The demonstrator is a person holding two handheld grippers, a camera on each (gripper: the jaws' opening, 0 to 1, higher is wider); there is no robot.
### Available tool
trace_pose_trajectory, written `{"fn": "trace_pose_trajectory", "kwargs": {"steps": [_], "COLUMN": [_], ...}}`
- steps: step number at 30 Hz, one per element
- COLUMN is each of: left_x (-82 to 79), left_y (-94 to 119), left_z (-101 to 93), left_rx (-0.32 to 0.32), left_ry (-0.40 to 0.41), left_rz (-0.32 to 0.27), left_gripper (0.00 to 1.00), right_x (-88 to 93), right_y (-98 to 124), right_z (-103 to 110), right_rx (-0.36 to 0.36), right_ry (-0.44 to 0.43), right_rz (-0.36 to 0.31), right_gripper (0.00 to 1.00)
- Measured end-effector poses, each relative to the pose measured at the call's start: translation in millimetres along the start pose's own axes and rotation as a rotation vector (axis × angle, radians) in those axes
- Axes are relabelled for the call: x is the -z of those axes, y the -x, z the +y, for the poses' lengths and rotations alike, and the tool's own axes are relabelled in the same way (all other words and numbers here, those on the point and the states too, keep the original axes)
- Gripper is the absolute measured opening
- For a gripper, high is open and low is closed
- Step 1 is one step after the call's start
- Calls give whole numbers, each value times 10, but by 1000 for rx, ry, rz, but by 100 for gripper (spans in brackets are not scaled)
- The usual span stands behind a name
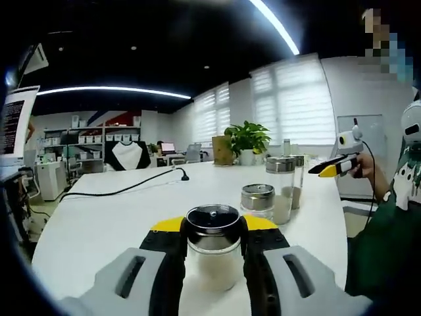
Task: Rotate the seasoning bottle until the label or dispensing opening points toward the visible target arrow and the bottle remains upright within the marked orientation range
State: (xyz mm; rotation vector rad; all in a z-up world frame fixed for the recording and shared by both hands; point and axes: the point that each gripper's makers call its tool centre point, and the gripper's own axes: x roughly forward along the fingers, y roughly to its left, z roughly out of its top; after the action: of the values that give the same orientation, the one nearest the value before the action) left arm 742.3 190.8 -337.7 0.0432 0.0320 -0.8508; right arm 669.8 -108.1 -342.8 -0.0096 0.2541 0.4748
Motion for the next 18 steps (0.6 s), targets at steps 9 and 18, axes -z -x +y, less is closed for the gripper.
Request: {"fn": "trace_pose_trajectory", "kwargs": {"steps": [9,18], "left_x": [16,37], "left_y": [-18,-31], "left_z": [-24,-34], "left_rx": [94,203], "left_ry": [-3,-15], "left_rz": [63,130], "left_gripper": [33,33], "right_x": [3,8], "right_y": [2,2], "right_z": [22,37], "right_rx": [-2,0], "right_ry": [4,5], "right_rz": [4,5], "right_gripper": [49,49]}}
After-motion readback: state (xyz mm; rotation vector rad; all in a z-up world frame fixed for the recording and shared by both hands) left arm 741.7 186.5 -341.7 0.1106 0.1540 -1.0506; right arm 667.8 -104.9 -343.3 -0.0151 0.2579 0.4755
